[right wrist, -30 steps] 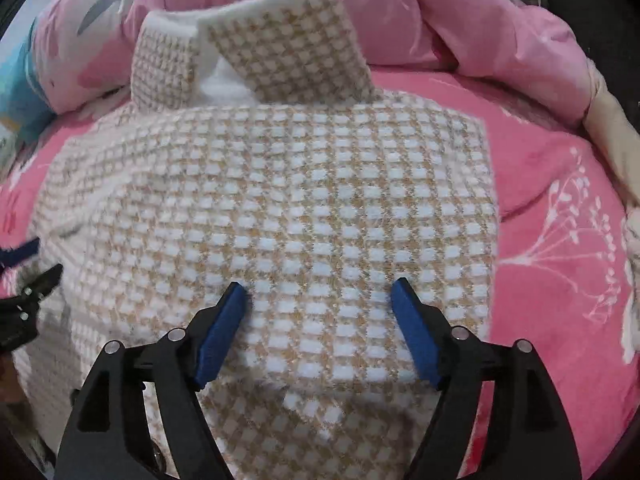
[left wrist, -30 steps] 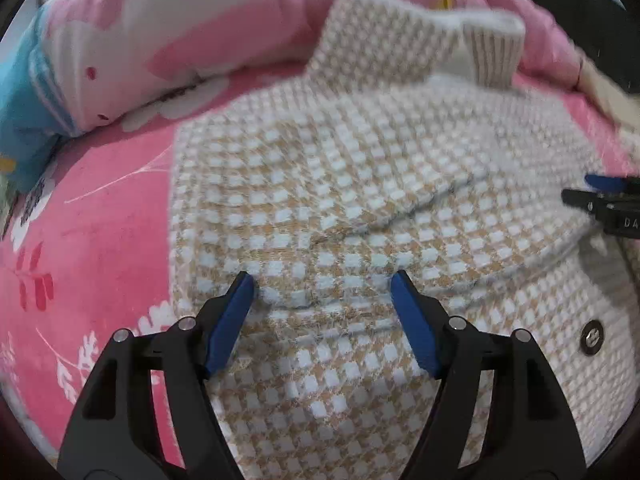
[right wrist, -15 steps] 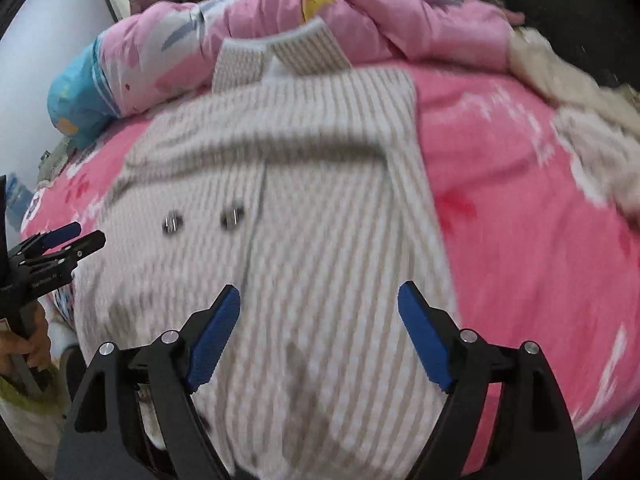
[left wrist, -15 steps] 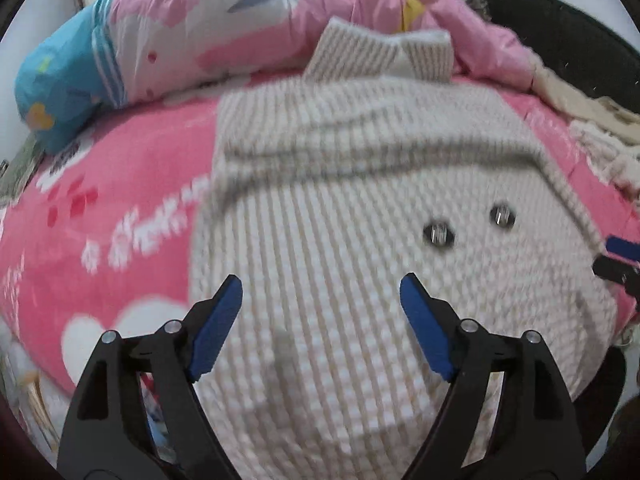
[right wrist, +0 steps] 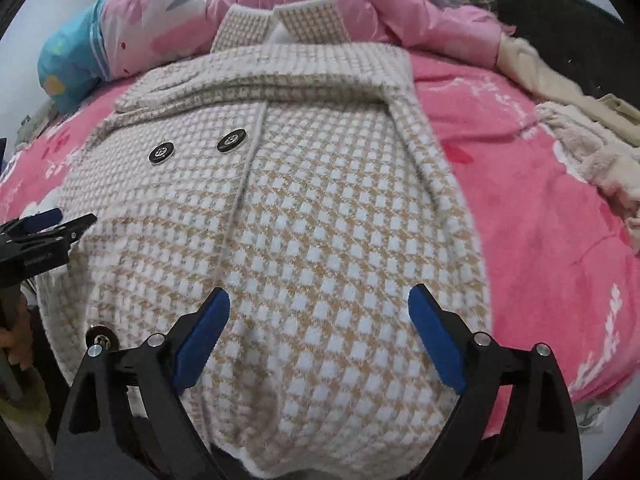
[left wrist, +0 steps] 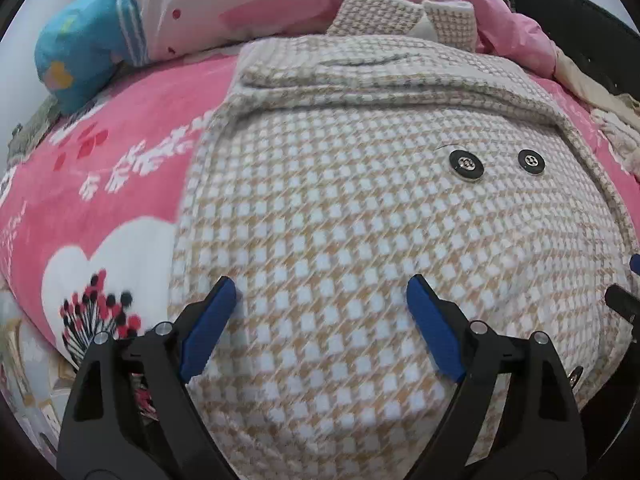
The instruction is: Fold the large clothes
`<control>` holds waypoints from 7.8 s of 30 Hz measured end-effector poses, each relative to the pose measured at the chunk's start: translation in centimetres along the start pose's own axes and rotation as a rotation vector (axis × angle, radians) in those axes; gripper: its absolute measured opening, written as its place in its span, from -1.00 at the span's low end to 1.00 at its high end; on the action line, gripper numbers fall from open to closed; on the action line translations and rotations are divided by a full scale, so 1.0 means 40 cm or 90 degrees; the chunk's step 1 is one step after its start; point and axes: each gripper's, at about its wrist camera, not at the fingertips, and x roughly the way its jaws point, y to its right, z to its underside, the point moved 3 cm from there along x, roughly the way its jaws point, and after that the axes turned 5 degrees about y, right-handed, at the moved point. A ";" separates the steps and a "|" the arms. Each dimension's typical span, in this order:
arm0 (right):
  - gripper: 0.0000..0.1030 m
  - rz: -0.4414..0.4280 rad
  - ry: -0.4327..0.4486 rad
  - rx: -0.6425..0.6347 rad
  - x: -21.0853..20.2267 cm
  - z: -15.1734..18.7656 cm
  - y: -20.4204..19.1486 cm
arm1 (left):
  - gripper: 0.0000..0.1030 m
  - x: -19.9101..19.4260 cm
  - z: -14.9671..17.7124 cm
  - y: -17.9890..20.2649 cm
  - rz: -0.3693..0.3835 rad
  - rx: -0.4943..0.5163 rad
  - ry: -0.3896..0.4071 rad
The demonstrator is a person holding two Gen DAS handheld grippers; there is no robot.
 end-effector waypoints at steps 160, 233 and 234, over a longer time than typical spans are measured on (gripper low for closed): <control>0.20 -0.166 -0.038 0.166 -0.068 0.354 0.216 | 0.06 -0.051 0.292 -0.046 0.052 -0.068 -0.089; 0.25 -0.327 0.081 0.301 0.063 -0.271 0.310 | 0.37 -0.075 -0.170 -0.319 0.237 -0.279 0.104; 0.26 -0.324 0.091 0.297 0.031 -0.258 0.310 | 0.37 -0.089 -0.159 -0.318 0.241 -0.276 0.105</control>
